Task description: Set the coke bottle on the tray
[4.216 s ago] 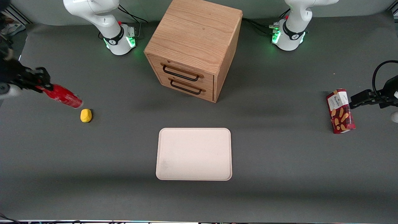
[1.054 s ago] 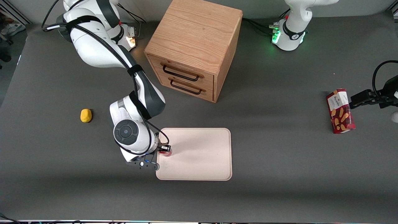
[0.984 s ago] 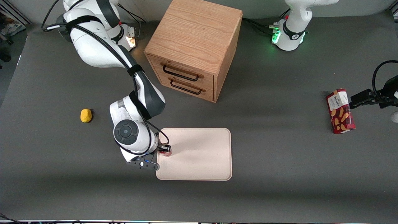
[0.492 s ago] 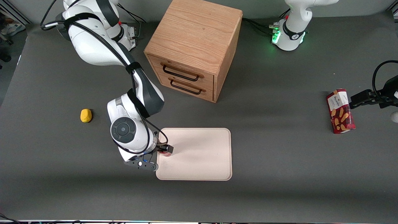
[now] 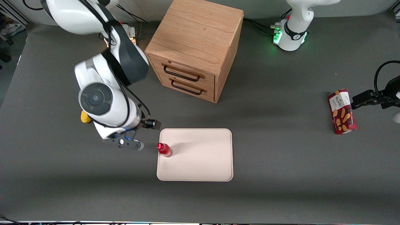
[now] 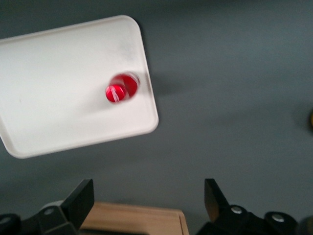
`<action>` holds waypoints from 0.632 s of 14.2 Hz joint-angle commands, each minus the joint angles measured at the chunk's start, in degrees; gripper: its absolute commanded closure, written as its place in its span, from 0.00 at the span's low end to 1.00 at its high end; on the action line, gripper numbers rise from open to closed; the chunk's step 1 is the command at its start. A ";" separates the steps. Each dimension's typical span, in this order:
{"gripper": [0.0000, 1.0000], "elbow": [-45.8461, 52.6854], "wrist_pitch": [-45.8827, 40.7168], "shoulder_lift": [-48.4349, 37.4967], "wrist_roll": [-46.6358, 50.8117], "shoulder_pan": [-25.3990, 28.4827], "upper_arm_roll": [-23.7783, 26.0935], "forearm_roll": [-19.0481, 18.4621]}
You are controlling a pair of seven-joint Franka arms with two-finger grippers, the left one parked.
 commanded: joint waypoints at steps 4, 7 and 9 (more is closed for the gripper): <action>0.00 -1.92 -14.59 -11.74 -3.77 -2.65 0.27 -0.21; 0.00 -9.88 -14.96 -18.93 -13.16 -7.91 0.27 -0.38; 0.00 -15.61 -13.47 -23.94 -18.19 -11.60 0.27 -0.47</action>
